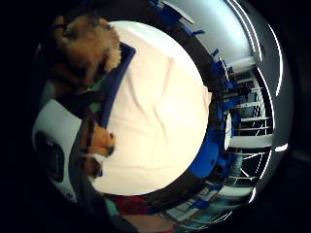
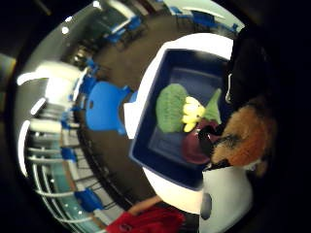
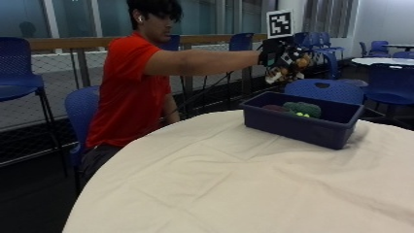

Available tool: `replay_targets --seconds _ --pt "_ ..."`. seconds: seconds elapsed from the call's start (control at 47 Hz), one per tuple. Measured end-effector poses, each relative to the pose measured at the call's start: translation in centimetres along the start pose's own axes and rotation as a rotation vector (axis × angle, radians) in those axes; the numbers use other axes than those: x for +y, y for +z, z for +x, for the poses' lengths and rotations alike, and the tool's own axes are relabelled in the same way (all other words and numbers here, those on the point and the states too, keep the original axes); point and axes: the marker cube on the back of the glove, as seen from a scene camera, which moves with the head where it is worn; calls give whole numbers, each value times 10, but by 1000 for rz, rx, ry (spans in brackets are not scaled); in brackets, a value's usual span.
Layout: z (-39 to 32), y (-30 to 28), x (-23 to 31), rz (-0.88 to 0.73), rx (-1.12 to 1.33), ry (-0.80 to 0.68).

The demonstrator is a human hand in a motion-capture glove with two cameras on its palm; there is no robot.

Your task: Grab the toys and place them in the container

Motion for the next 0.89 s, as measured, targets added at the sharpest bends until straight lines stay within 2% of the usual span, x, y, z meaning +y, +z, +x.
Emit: replay_targets --seconds 0.128,0.213,0.319,0.426,0.532,0.766,0.894 --pt "-43 -16 -6 45 -166 -114" --pt "-42 -6 -11 44 -63 -83" --pt "-49 8 -8 -93 -115 -95" --pt "-53 11 0 -176 -220 -201" --pt "-45 12 2 -198 -165 -136" --pt "-21 13 25 -172 -114 -222" --pt "-5 24 38 -169 -77 -134"
